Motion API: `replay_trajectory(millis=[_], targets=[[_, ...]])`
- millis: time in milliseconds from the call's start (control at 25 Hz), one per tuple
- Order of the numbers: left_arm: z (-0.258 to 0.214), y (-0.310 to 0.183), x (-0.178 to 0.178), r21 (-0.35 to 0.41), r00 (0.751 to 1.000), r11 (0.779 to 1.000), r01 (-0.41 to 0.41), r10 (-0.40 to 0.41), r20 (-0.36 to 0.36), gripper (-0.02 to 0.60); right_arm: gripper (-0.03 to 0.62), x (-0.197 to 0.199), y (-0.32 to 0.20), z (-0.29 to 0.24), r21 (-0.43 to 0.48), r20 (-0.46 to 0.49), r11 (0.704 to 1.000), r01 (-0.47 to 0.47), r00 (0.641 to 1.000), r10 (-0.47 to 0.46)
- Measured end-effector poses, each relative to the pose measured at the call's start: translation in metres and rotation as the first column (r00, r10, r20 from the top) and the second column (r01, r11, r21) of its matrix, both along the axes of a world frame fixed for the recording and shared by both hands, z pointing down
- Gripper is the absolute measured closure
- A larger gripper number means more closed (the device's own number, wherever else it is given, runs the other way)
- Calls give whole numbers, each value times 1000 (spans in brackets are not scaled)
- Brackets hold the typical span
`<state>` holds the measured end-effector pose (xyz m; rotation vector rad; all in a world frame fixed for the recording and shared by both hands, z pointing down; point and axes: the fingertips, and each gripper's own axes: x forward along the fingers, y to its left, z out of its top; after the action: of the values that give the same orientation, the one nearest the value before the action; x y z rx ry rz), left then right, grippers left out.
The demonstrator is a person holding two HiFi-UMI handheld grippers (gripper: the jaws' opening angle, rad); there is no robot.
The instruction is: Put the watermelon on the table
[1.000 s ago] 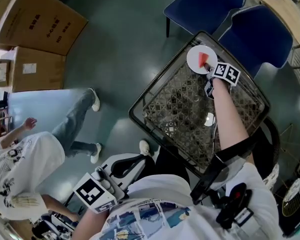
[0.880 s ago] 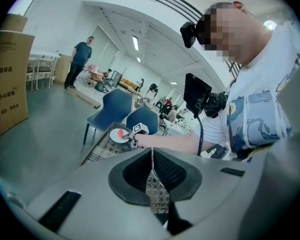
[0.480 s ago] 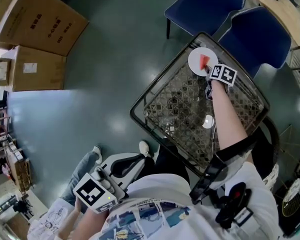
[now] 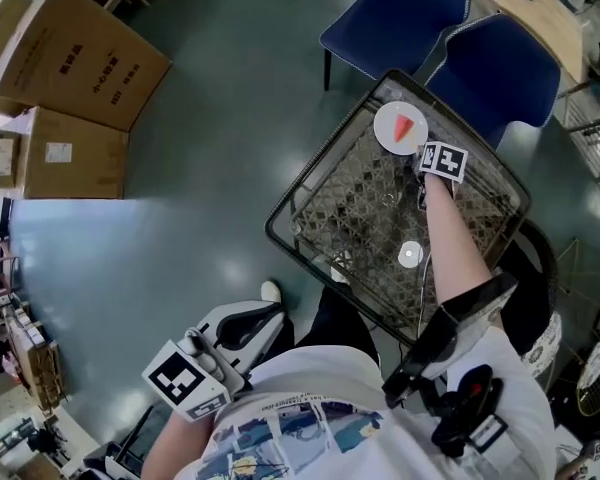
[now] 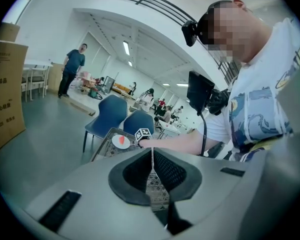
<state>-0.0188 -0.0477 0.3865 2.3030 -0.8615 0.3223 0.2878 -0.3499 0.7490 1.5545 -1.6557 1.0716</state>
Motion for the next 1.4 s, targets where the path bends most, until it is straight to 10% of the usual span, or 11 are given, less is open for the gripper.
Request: replay_trajectory(millis=[480, 840, 1400], targets=[[-14, 79, -106, 189, 963, 952, -240, 258, -77, 563, 412, -110, 227, -114, 133, 71, 990, 51, 996, -61], [7, 151, -203, 179, 928, 915, -363, 373, -25, 565, 583, -273, 417, -225, 312, 139, 945, 97, 979, -146], [17, 225, -140, 194, 795, 779, -596, 607, 7, 565, 583, -337, 563, -313, 491, 60, 850, 193, 965, -254]])
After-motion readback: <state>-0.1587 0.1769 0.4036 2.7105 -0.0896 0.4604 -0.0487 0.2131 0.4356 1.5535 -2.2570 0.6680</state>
